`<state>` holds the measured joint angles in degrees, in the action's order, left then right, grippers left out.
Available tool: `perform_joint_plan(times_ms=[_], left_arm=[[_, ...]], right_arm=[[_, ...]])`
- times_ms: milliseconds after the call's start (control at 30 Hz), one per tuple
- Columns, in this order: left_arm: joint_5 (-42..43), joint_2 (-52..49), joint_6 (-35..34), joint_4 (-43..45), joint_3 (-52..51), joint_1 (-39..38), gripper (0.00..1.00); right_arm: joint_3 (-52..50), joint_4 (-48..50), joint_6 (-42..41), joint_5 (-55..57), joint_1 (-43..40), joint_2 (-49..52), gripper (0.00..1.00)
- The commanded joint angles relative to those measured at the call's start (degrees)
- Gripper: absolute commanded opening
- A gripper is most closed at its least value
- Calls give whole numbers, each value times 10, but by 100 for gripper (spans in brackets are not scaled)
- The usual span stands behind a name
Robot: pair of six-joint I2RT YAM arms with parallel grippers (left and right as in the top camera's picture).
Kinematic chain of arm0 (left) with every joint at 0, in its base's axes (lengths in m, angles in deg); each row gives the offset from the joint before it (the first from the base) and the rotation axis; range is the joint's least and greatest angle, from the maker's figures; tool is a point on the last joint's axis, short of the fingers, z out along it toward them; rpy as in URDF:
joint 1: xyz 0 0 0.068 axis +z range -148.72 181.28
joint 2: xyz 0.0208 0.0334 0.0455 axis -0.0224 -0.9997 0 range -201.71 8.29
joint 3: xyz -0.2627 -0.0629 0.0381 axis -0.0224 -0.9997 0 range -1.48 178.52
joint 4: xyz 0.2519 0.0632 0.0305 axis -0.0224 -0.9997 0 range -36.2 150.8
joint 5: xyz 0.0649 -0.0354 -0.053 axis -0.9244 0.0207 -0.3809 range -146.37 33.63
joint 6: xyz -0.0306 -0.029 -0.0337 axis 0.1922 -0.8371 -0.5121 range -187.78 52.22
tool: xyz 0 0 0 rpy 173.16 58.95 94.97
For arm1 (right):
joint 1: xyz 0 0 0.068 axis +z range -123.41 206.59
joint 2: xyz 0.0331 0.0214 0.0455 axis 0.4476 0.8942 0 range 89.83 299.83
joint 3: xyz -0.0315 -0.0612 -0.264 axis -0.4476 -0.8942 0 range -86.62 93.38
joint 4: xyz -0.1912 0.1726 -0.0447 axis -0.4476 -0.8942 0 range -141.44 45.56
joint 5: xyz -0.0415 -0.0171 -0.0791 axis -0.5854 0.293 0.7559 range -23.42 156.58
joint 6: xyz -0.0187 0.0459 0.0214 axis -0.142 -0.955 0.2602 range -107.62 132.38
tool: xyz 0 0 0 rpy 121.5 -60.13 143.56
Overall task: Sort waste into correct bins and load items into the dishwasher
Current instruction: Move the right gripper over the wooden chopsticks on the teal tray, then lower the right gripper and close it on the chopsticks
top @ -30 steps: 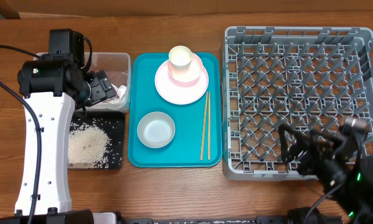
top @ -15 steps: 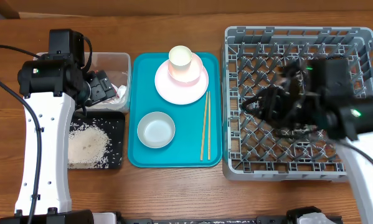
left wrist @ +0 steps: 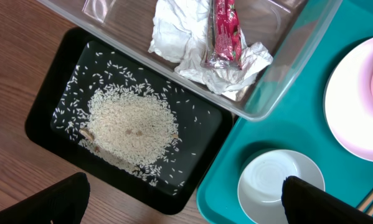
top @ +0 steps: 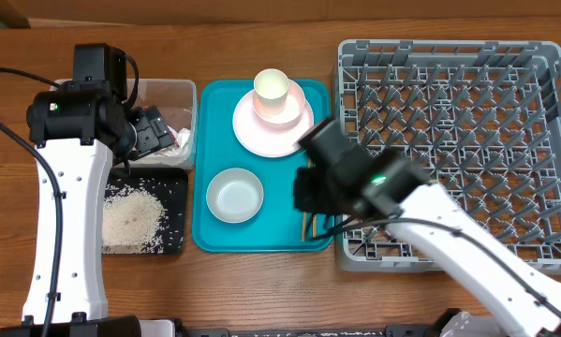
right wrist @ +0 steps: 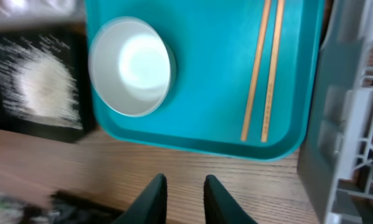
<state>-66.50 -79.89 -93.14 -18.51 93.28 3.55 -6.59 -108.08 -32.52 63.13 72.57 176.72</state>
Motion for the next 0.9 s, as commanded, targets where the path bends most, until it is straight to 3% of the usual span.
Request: perform_joint_plan(times_ms=[0,133,333,433,867], left_arm=[[-4,0,-2,0,5,0,100],[-4,0,-2,0,5,0,100],[-4,0,-2,0,5,0,100],[-4,0,-2,0,5,0,100],[-4,0,-2,0,5,0,100]], right_arm=[[9,3,-33,144,55,30,23],[9,28,-34,215,92,69,23],[9,68,-34,233,95,133,23],[9,67,-33,255,87,158,29],[-18,90,-33,287,56,174,38]])
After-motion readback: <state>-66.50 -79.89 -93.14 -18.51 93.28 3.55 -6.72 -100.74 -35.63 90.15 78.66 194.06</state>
